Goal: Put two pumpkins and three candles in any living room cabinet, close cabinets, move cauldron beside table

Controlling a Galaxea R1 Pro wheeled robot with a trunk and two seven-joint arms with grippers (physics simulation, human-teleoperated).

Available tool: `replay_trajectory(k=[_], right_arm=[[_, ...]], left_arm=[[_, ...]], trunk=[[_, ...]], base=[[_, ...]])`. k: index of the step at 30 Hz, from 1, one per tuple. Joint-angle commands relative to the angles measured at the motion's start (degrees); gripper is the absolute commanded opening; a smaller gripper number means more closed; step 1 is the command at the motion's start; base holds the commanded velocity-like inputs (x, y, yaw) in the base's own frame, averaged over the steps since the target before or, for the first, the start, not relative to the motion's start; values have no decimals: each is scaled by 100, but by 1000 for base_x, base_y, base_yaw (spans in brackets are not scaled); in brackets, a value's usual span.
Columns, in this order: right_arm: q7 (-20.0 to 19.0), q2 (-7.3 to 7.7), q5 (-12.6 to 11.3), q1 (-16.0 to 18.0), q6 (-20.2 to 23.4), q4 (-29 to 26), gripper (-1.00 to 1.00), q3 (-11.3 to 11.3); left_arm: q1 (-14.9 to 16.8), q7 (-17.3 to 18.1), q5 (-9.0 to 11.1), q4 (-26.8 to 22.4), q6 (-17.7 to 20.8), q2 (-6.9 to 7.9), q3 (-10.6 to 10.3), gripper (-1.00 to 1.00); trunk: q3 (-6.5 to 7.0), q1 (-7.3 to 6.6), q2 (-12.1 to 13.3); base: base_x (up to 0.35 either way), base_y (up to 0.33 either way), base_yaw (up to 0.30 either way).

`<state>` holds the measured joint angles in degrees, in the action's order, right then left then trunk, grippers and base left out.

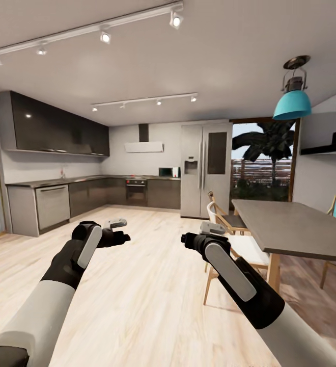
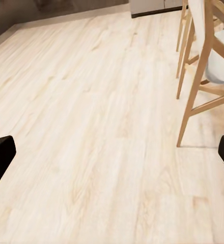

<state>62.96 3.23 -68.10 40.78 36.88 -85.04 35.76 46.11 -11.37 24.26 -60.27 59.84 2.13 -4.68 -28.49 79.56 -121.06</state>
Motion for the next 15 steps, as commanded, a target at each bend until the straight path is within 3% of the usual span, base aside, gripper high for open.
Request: replay_trajectory(k=[1,10,15], right_arm=[[41,3,-30,9,39,-4,100,10],[41,-11,-50,9,40,3,100,-177],[44,-6,-288,9,44,4,100,-353]], left_arm=[[2,-59,62,-8,16,7,-16,100],[4,-60,62,-6,16,7,-16,100],[4,-59,62,-4,16,7,-16,100]], trunk=[[-2,-1,-4],[32,-1,-4],[16,-1,-4]], base=[[0,0,-253],[0,0,-265],[0,0,-118]])
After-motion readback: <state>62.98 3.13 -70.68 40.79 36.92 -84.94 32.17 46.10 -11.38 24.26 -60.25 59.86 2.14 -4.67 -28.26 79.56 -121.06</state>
